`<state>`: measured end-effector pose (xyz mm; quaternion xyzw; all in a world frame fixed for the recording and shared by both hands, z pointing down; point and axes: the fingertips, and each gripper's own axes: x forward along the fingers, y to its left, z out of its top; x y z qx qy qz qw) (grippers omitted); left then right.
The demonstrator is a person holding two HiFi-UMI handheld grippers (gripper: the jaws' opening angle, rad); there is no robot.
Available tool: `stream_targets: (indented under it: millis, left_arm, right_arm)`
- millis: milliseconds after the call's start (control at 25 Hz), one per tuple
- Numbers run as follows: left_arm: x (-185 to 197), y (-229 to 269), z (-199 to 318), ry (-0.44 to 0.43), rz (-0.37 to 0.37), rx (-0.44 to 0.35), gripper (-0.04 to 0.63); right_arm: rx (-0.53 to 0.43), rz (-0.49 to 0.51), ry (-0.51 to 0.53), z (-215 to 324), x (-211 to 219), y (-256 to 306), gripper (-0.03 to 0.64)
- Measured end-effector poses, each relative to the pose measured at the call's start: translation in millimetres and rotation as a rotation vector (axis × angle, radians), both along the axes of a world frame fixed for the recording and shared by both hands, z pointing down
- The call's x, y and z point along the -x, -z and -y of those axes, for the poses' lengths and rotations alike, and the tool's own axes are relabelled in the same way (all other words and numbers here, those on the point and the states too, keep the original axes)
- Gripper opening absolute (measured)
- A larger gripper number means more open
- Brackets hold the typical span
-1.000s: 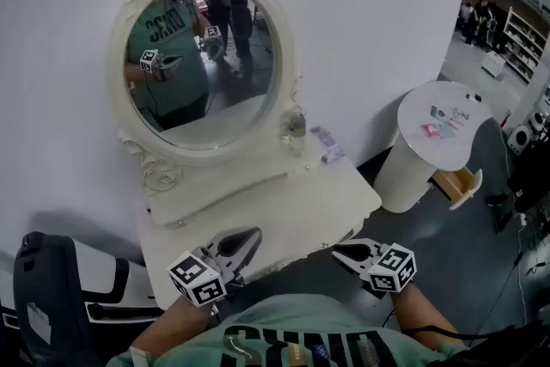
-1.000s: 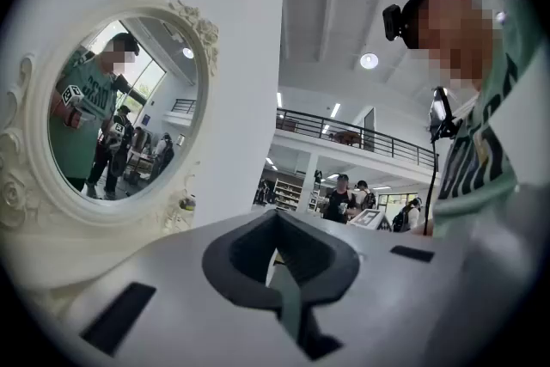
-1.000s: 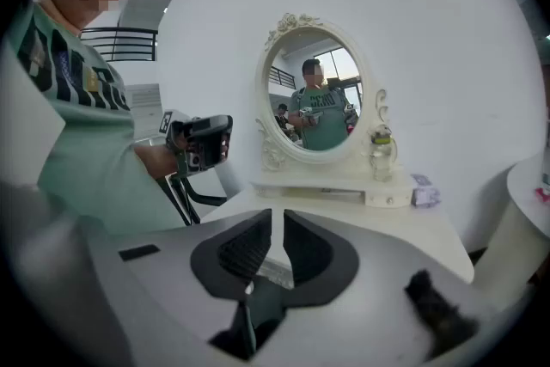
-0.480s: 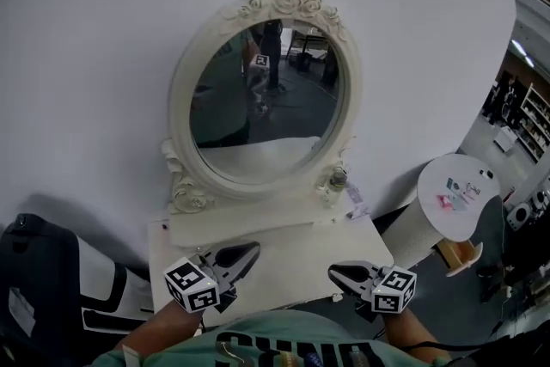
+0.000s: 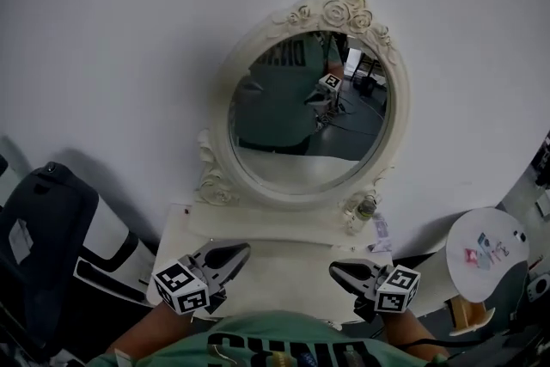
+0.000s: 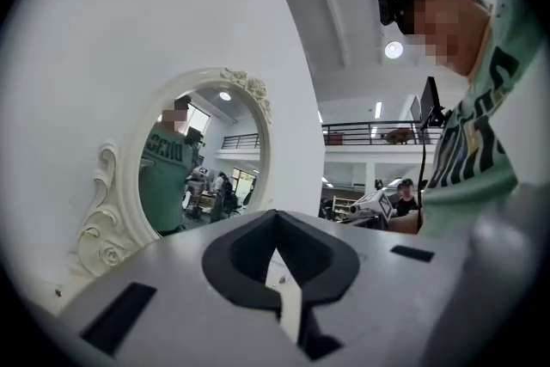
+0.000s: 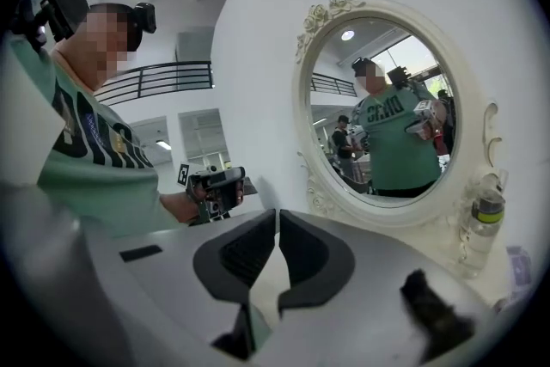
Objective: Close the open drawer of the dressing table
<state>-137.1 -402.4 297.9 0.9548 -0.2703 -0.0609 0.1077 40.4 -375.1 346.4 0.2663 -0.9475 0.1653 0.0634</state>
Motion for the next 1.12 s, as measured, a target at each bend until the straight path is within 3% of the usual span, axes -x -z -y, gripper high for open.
stream_targets:
  millis: [200,360,440,760,1120]
  left_arm:
    - [-35,-5,-24,0.143,-0.027,0.045,-0.002]
    - [-60,-7,-31,0.201,-0.021,0.079,-0.002]
    - [-67,-3,-34,0.205,0.006,0.06,-0.002]
    - [-46,19,-23,0.206,0.032,-0.012,-0.002]
    - [-35,17,-10,0.171,0.014,-0.021,-0.002]
  right_arm:
    - [-0.013,-0.02,0.143,6,-37,2,0.02]
    - [0.004,0.053,0.156,23,-60,2,0.012]
    - [0.01,0.073,0.155,29,-64,2,0.012]
    - [-0.041,0.096,0.034,54,-62,23,0.011]
    - [-0.064,0.004,-0.058,62,-58,11,0.011]
